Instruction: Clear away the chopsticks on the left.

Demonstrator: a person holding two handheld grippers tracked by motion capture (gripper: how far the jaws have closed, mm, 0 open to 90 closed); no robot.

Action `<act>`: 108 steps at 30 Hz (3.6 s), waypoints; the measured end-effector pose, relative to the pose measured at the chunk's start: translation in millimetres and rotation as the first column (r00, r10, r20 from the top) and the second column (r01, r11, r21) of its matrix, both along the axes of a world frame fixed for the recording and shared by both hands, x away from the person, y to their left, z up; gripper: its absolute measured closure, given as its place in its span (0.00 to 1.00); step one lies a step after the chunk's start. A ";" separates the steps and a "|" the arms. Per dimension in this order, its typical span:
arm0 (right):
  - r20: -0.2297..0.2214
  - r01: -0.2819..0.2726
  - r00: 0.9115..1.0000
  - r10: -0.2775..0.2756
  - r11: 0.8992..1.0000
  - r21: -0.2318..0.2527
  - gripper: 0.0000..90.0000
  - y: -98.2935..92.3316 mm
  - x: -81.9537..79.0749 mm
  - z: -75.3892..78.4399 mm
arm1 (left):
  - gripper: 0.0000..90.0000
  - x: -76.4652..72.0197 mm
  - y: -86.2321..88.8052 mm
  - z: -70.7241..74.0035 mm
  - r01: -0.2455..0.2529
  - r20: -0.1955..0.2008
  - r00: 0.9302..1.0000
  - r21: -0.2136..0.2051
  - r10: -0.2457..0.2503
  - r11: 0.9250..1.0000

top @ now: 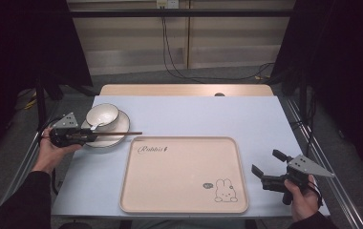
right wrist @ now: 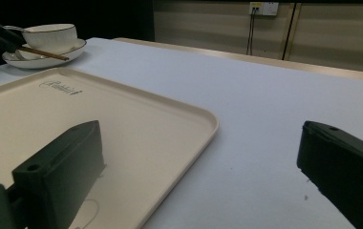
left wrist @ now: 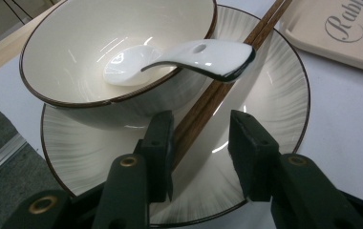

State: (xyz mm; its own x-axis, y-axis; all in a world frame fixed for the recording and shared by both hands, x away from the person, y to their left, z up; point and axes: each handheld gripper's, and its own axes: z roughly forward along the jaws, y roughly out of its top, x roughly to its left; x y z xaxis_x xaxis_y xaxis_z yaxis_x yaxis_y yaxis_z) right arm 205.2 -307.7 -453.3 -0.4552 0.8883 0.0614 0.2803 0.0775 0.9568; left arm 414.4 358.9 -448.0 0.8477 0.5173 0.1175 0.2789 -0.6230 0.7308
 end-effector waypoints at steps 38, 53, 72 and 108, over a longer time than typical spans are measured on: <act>-0.015 0.012 1.000 -0.012 1.000 0.017 0.02 0.1 1.2 -0.8 | 0.94 0.2 -10.2 5.8 0.090 -0.202 0.975 -0.045 -0.097 0.995; -0.011 0.010 1.000 -0.009 1.000 0.016 0.02 0.2 1.0 -0.5 | 0.94 -23.1 -14.8 26.6 -0.043 -0.263 0.965 -0.136 0.006 0.990; -0.007 0.003 1.000 -0.003 1.000 0.017 0.02 0.7 -0.1 0.4 | 0.94 -85.1 -24.1 41.0 -0.171 -0.237 0.965 -0.263 0.108 0.949; -0.010 -0.006 1.000 0.007 1.000 0.010 0.02 4.0 1.8 0.4 | 0.94 -175.3 -113.2 31.0 -0.489 -0.288 0.862 -0.257 0.417 0.833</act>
